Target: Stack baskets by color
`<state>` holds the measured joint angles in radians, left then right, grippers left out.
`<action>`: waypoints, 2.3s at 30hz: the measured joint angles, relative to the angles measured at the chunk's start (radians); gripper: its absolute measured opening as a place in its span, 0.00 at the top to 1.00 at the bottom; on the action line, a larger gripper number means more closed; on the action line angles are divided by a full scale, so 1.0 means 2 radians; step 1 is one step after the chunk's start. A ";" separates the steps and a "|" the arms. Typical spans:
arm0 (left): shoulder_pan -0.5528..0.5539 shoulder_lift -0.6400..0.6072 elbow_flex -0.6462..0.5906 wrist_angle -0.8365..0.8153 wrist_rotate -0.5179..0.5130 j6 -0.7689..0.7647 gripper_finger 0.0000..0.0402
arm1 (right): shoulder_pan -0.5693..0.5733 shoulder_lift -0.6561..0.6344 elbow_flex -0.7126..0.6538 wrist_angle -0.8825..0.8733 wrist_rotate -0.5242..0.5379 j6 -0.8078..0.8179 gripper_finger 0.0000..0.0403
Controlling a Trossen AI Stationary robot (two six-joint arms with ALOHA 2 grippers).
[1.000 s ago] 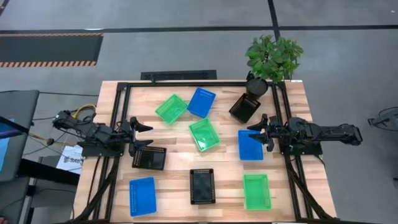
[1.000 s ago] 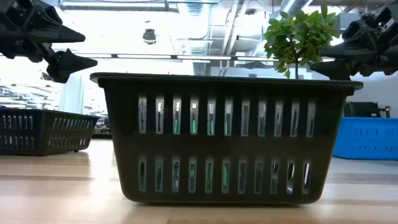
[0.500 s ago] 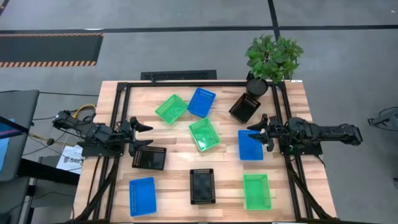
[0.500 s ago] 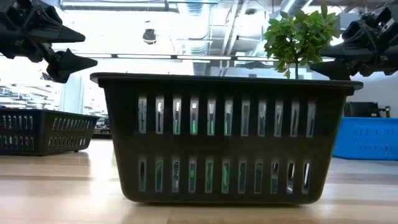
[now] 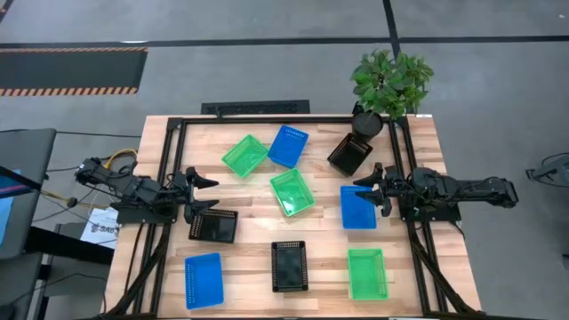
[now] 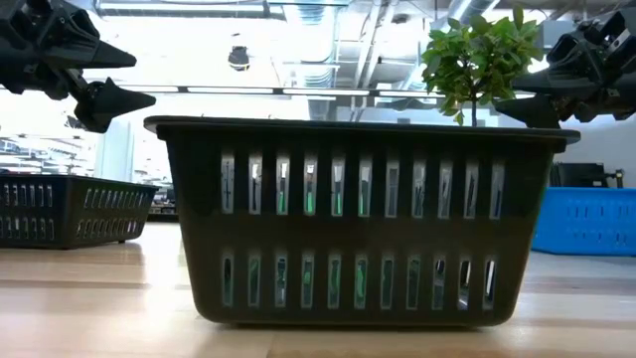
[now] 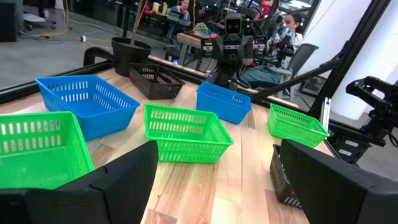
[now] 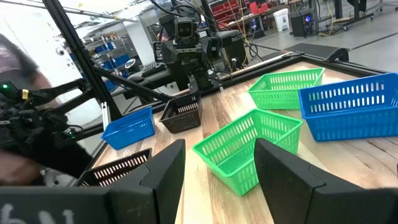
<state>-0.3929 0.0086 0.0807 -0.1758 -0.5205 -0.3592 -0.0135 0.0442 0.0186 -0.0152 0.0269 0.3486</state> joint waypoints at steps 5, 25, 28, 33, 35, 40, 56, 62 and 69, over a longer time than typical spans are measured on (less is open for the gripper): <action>0.000 0.000 0.000 0.000 0.000 0.000 0.19 | 0.000 0.000 0.000 0.000 0.000 0.000 0.47; 0.000 0.000 -0.001 0.007 0.000 -0.001 0.19 | 0.000 0.000 0.000 0.000 0.000 0.000 0.47; 0.000 0.000 -0.001 0.013 0.002 -0.011 0.19 | 0.000 0.000 0.000 0.000 0.000 0.000 0.47; 0.000 0.000 -0.002 0.014 -0.003 -0.058 0.19 | 0.000 0.000 0.000 0.000 0.000 0.000 0.47; 0.000 0.000 -0.002 0.013 -0.004 -0.091 0.19 | 0.000 0.000 0.000 0.000 0.000 0.000 0.47; 0.000 0.000 -0.001 0.012 0.026 -0.201 0.19 | 0.000 0.000 0.000 0.000 0.000 0.000 0.47; 0.000 0.000 0.000 0.006 -0.162 -0.369 0.19 | 0.000 0.000 0.000 0.000 0.000 0.001 0.47; 0.000 0.000 0.001 -0.005 -0.220 -0.406 0.19 | 0.000 0.000 0.000 0.000 0.000 0.092 0.47; 0.000 0.000 0.001 -0.008 -0.247 -0.412 0.19 | -0.001 0.001 0.000 0.008 0.013 0.176 0.47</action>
<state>-0.3927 0.0082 0.0830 -0.1928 -1.0141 -1.1824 -0.0158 0.0457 0.0177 0.0000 0.0530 0.7001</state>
